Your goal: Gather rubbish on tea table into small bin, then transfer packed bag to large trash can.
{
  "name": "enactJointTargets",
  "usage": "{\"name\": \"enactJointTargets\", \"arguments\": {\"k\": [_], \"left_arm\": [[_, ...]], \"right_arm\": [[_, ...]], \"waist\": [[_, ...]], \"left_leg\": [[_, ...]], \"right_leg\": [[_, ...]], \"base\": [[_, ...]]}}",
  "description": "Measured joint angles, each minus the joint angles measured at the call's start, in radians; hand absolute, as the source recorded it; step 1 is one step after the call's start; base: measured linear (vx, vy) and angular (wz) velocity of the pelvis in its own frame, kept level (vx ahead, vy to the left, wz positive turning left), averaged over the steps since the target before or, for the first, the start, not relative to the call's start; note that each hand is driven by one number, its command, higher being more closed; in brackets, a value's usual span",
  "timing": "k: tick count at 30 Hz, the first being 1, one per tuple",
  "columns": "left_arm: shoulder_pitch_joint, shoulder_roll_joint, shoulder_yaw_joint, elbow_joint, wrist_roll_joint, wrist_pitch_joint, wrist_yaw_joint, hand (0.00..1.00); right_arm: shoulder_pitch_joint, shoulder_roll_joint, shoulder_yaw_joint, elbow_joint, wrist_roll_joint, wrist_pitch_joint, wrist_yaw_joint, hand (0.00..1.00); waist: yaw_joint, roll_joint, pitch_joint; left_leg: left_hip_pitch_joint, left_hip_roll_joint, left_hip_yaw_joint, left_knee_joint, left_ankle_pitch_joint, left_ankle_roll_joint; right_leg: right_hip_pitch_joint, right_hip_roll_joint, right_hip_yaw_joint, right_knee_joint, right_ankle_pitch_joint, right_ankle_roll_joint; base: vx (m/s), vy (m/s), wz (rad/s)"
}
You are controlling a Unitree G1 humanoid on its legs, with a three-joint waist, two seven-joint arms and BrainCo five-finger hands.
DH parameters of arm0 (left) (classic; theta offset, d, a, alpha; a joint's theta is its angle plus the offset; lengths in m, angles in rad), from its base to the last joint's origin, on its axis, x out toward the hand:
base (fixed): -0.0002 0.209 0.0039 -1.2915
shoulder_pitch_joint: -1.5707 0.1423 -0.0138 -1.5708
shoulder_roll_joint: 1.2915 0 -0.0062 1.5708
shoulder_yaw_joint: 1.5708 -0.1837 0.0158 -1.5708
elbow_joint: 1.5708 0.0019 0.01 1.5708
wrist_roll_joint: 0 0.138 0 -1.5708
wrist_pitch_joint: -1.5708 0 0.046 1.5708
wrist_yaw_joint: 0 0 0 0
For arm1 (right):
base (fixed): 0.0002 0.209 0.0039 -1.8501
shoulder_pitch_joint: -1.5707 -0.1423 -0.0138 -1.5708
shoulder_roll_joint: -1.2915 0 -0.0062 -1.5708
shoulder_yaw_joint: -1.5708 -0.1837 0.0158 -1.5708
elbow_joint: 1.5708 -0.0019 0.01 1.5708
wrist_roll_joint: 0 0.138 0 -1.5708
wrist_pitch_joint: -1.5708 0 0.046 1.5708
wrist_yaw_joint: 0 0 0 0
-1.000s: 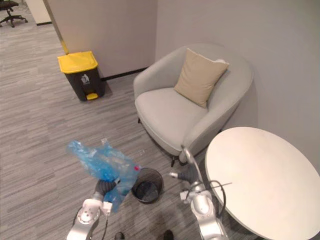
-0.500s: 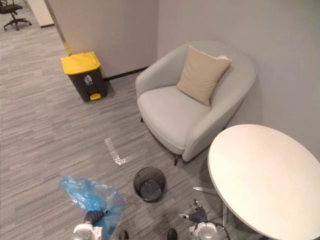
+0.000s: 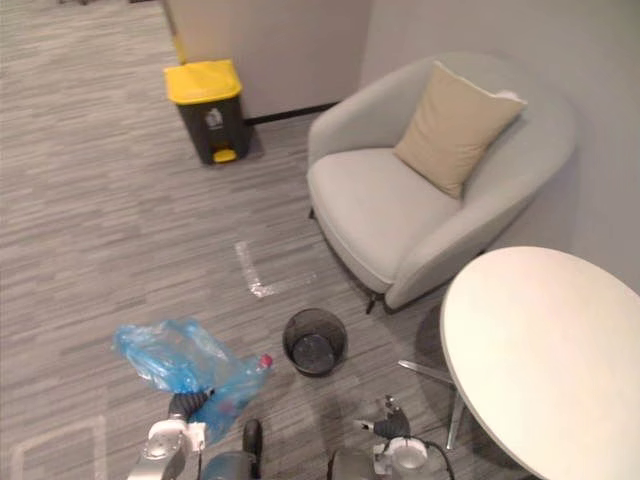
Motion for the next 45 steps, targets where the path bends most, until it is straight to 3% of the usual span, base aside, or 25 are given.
{"name": "enactJointTargets", "arguments": {"k": [4,5,7,8,9,10,12,15,20,22,25,26,27,29,32,33,34,35,37,39,40,42,44,45], "left_arm": [[0.004,-0.016,-0.025,0.006,0.0,0.0,0.0,1.0],[0.002,-0.015,-0.025,0.007,0.0,0.001,0.001,1.0],[-0.034,-0.019,-0.04,0.008,0.0,0.001,0.0,1.0],[-0.035,-0.019,-0.055,0.008,0.0,0.0,0.0,1.0],[-0.034,-0.02,-0.061,0.008,0.0,-0.001,-0.001,1.0],[-0.03,-0.022,-0.063,0.008,0.0,-0.001,0.0,1.0],[-0.036,-0.016,-0.066,0.025,0.0,-0.001,0.0,1.0],[-0.021,0.027,-0.079,0.042,0.001,0.001,0.003,1.0],[-0.016,0.051,-0.095,0.046,0.003,0.001,0.003,1.0],[-0.017,0.051,-0.099,0.046,0.003,0.001,-0.001,1.0],[-0.015,0.062,-0.1,0.046,0.003,0.003,-0.001,1.0],[-0.016,0.069,-0.099,0.046,0.003,0.003,0.0,1.0],[-0.017,0.076,-0.099,0.045,0.003,0.003,0.001,1.0],[-0.022,0.081,-0.092,0.044,0.002,0.003,0.006,1.0],[-0.042,0.083,-0.09,0.048,0.003,0.002,0.018,1.0],[-0.055,0.085,-0.091,0.051,0.003,0.001,0.019,1.0],[-0.064,0.079,-0.092,0.068,0.003,0.0,0.019,1.0],[-0.079,0.059,-0.092,0.086,0.003,0.001,0.019,1.0],[-0.082,0.056,-0.089,0.087,0.007,-0.001,0.017,1.0],[-0.095,0.05,-0.089,0.092,0.014,-0.001,0.016,1.0],[-0.097,0.026,-0.076,0.086,0.019,-0.001,0.012,1.0],[-0.077,-0.007,-0.05,0.053,0.02,-0.001,0.005,1.0],[-0.063,-0.022,-0.05,0.035,0.018,-0.001,-0.002,1.0],[-0.064,-0.026,-0.05,0.033,0.017,-0.001,-0.002,1.0]], "right_arm": [[0.005,0.008,-0.004,0.0,0.006,0.001,-0.017,0.0],[0.006,0.013,-0.015,-0.01,0.006,0.003,-0.022,0.0],[0.02,0.025,-0.045,-0.027,0.006,0.004,-0.032,0.0],[0.028,0.017,-0.045,-0.031,0.006,0.003,-0.036,0.0],[0.035,0.008,-0.043,-0.031,0.006,0.003,-0.037,0.0],[0.046,-0.001,-0.044,-0.031,0.006,0.003,-0.039,0.0],[0.046,-0.006,-0.045,-0.014,0.006,0.003,-0.038,0.0],[0.05,0.044,-0.043,0.014,0.006,0.004,-0.028,0.0],[0.039,0.045,-0.044,0.03,0.004,0.005,-0.028,0.0],[0.026,0.044,-0.044,0.033,-0.001,0.005,-0.028,0.0],[0.005,0.045,-0.043,0.043,-0.017,0.009,-0.024,0.0],[0.003,0.048,-0.042,0.045,-0.023,0.01,-0.022,0.0],[0.007,0.051,-0.039,0.052,-0.025,0.012,-0.018,0.0],[0.003,0.049,-0.03,0.054,-0.026,0.012,-0.016,0.0],[-0.02,0.031,-0.029,0.059,-0.026,0.012,-0.016,0.0],[-0.017,0.022,-0.026,0.058,-0.027,0.012,-0.017,0.0],[-0.001,0.009,-0.027,0.062,-0.032,0.012,-0.017,0.0],[-0.004,0.001,-0.037,0.067,-0.032,0.014,-0.017,0.0],[-0.012,0.001,-0.062,0.061,-0.032,0.014,-0.018,0.0],[-0.007,0.011,-0.078,0.063,-0.032,0.013,-0.017,0.0],[0.012,0.012,-0.079,0.062,-0.031,0.014,-0.017,0.0],[0.025,0.015,-0.062,0.027,-0.029,0.015,-0.017,0.0],[0.012,0.016,-0.066,-0.004,-0.021,0.013,-0.018,0.0],[0.003,0.019,-0.076,-0.011,-0.021,0.012,-0.018,0.0]], "waist": [[0.0,0.036,0.011],[-0.005,0.032,0.012],[-0.01,-0.008,0.036],[-0.014,-0.013,0.036],[-0.021,-0.01,0.035],[-0.033,0.007,0.026],[-0.034,0.047,0.018],[-0.032,0.003,0.013],[-0.031,-0.021,-0.001],[-0.034,-0.031,0.001],[-0.032,-0.039,0.003],[-0.038,-0.036,0.009],[-0.046,-0.031,0.013],[-0.046,-0.036,0.012],[-0.058,-0.025,0.023],[-0.067,-0.029,0.021],[-0.079,-0.024,0.026],[-0.08,0.008,0.032],[-0.091,0.017,0.031],[-0.098,0.018,0.032],[-0.1,0.019,0.035],[-0.077,0.018,0.043],[-0.052,0.013,0.047],[-0.039,0.011,0.048]], "left_leg": [[-0.002,0.031,-0.043,-0.079,0.044,-0.007],[-0.011,0.037,0.014,-0.092,-0.037,0.014],[-0.051,0.034,0.132,0.089,-0.075,0.05],[-0.057,0.036,0.172,0.218,-0.092,0.062],[-0.048,0.049,0.199,0.302,-0.115,0.073],[-0.011,0.074,0.228,0.337,-0.19,0.062],[0.033,0.07,0.236,0.227,-0.251,0.018],[0.068,-0.004,0.217,0.159,-0.228,0.033],[0.073,-0.073,0.191,0.169,-0.264,0.076],[0.055,-0.091,0.186,0.225,-0.308,0.089],[0.062,-0.097,0.175,0.273,-0.357,0.103],[0.093,-0.095,0.157,0.27,-0.367,0.105],[0.122,-0.085,0.145,0.262,-0.38,0.113],[0.171,-0.074,0.131,0.233,-0.388,0.11],[0.264,-0.048,0.12,0.147,-0.39,0.099],[0.294,-0.049,0.102,0.117,-0.394,0.077],[0.323,-0.048,0.079,0.103,-0.41,0.048],[0.34,-0.023,0.071,0.095,-0.414,0.037],[0.355,-0.002,0.075,0.096,-0.382,-0.016],[0.343,0.003,0.075,0.167,-0.36,-0.045],[0.282,0.023,0.082,0.401,-0.338,-0.061],[0.153,0.087,0.131,0.764,-0.287,-0.03],[0.04,0.124,0.193,0.873,-0.354,0.011],[-0.002,0.129,0.2,0.837,-0.371,0.018]], "right_leg": [[0.03,0.025,-0.097,-0.054,0.052,-0.026],[0.038,0.003,-0.134,-0.095,0.077,-0.038],[0.046,-0.066,-0.189,-0.103,0.096,-0.035],[0.049,-0.094,-0.214,-0.095,0.095,-0.034],[0.058,-0.109,-0.236,-0.095,0.093,-0.026],[0.062,-0.116,-0.26,-0.096,0.088,-0.006],[0.064,-0.108,-0.283,-0.094,0.08,0.028],[0.117,-0.152,-0.293,-0.157,0.11,0.064],[0.147,-0.203,-0.292,-0.159,0.072,0.098],[0.121,-0.228,-0.27,-0.08,0.017,0.102],[0.005,-0.257,-0.215,0.209,0.021,0.086],[-0.062,-0.255,-0.174,0.351,0.027,0.054],[-0.083,-0.224,-0.148,0.401,-0.016,0.049],[-0.115,-0.154,-0.145,0.391,-0.06,0.025],[-0.192,-0.04,-0.209,0.238,-0.04,-0.015],[-0.196,-0.012,-0.219,0.11,0.034,-0.028],[-0.182,-0.001,-0.22,0.051,0.153,-0.092],[-0.17,0.012,-0.239,0.068,0.151,-0.1],[-0.153,0.024,-0.251,0.082,0.093,-0.125],[-0.109,0.029,-0.264,0.062,0.075,-0.128],[-0.009,0.043,-0.269,-0.011,0.066,-0.124],[0.108,0.058,-0.235,-0.082,0.056,-0.131],[0.166,0.055,-0.18,-0.118,0.053,-0.133],[0.181,0.05,-0.153,-0.135,0.052,-0.131]], "base": [[-0.16,-0.043,0.55],[-0.15,0.038,0.84],[-0.13,0.048,0.95],[-0.1,0.031,0.75],[-0.11,0.083,0.82],[-0.09,0.165,0.71],[-0.07,0.268,0.59],[0.01,0.191,0.41],[0.06,0.135,0.27],[0.16,0.106,0.17],[0.2,0.072,0.02],[0.33,0.033,0.28],[0.3,-0.03,0.31],[0.36,-0.104,0.24],[0.38,-0.117,0.18],[0.56,-0.146,0.5],[0.49,-0.104,0.44],[0.48,-0.113,0.27],[0.44,-0.139,0.04],[0.39,-0.125,0.24],[0.43,-0.109,0.18],[0.38,-0.036,-0.29],[0.3,0.053,-0.78],[0.34,0.118,-0.8]]}}
